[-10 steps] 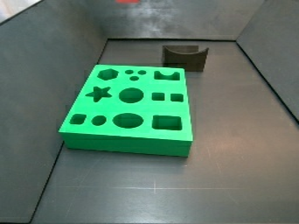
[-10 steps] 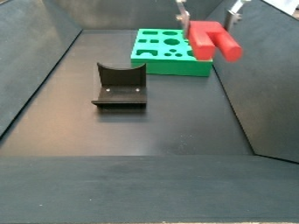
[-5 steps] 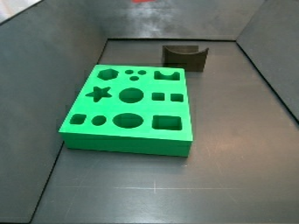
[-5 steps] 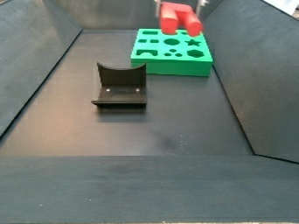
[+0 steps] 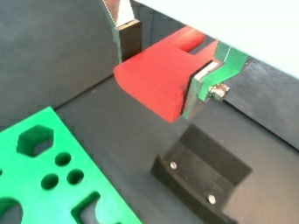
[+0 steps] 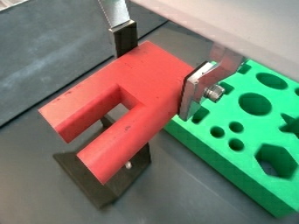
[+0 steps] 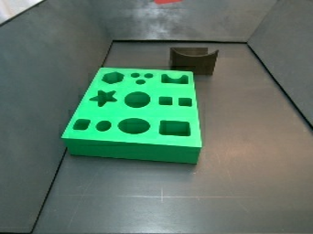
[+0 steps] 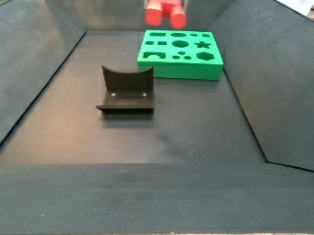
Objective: Pick up the square-circle object. Move up. Rotate the square-circle object. Place the square-circle object on the fixture. Regrasp the square-circle object. Move to above the board. Insert the square-circle object.
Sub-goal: Place the square-circle object on the fixture.
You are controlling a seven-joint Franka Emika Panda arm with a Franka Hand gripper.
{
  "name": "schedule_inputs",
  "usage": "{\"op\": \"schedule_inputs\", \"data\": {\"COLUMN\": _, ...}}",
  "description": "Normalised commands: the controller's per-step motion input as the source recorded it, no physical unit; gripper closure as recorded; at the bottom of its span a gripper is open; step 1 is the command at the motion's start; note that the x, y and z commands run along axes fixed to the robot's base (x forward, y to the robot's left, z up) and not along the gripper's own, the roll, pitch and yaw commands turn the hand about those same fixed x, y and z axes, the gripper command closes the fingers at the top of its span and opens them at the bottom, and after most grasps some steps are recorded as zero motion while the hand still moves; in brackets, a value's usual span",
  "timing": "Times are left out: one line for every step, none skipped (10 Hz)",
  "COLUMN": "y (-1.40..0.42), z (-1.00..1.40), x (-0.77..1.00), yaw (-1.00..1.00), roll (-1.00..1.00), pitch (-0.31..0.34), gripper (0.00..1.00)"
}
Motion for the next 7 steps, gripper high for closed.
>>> {"op": "schedule_inputs", "data": {"y": -0.17, "z": 0.02, "x": 1.0, "yaw": 0.04, "roll": 0.06, "pitch": 0.101, "gripper": 1.0}}
{"op": "schedule_inputs", "data": {"y": -0.14, "z": 0.02, "x": 1.0, "yaw": 0.04, "roll": 0.07, "pitch": 0.113, "gripper": 1.0}}
{"op": "schedule_inputs", "data": {"y": -0.11, "z": 0.01, "x": 1.0, "yaw": 0.04, "roll": 0.08, "pitch": 0.126, "gripper": 1.0}}
{"op": "schedule_inputs", "data": {"y": -0.08, "z": 0.01, "x": 0.94, "yaw": 0.04, "roll": 0.09, "pitch": 0.134, "gripper": 1.0}}
{"op": "schedule_inputs", "data": {"y": 0.68, "z": -0.35, "x": 0.88, "yaw": 0.05, "roll": -1.0, "pitch": 0.108, "gripper": 1.0}}
{"op": "schedule_inputs", "data": {"y": 0.65, "z": -0.33, "x": 0.79, "yaw": 0.04, "roll": -1.0, "pitch": 0.107, "gripper": 1.0}}
{"op": "schedule_inputs", "data": {"y": 0.51, "z": -0.21, "x": 0.73, "yaw": 0.02, "roll": -1.0, "pitch": 0.098, "gripper": 1.0}}
